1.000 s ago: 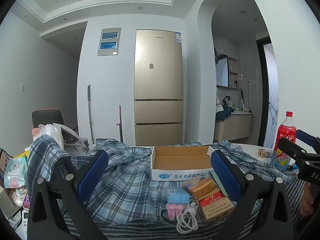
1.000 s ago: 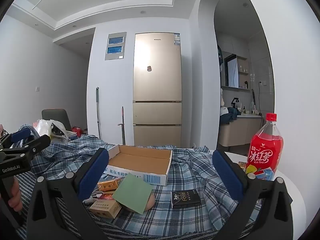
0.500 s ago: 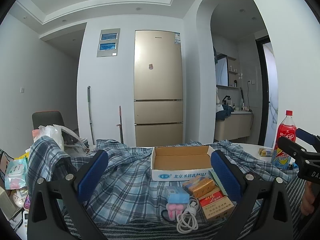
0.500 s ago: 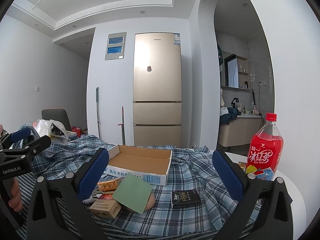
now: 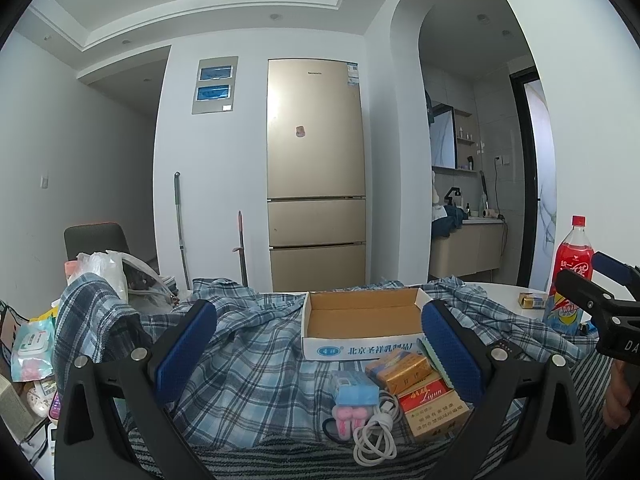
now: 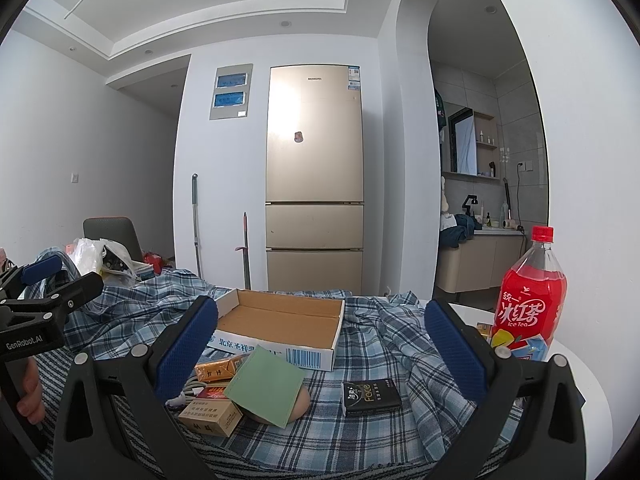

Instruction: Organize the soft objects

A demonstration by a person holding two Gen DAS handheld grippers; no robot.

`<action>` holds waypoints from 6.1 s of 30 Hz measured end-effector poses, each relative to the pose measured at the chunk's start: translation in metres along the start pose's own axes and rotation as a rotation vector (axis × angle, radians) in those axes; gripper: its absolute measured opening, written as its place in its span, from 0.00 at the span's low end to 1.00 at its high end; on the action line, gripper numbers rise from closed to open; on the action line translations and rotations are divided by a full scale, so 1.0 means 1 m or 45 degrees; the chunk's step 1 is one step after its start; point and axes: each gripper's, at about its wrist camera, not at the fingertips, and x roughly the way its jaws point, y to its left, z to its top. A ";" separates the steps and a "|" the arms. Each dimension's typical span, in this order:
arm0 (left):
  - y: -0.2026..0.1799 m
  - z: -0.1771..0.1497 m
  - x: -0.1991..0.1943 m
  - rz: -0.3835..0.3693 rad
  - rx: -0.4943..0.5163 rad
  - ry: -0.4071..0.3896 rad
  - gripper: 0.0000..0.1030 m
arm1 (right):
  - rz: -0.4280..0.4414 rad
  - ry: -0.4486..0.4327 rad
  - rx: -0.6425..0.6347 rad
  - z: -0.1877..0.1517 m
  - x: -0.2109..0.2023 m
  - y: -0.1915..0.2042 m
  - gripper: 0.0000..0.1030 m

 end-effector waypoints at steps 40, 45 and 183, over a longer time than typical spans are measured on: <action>-0.002 0.000 0.002 -0.002 0.011 0.000 1.00 | 0.000 0.000 0.000 0.000 0.002 0.000 1.00; -0.002 0.000 0.002 -0.001 0.011 0.000 1.00 | 0.000 -0.001 0.000 0.000 0.001 0.000 1.00; -0.038 -0.033 0.109 -0.587 0.271 1.042 0.37 | 0.049 0.847 0.200 -0.061 0.057 0.036 0.53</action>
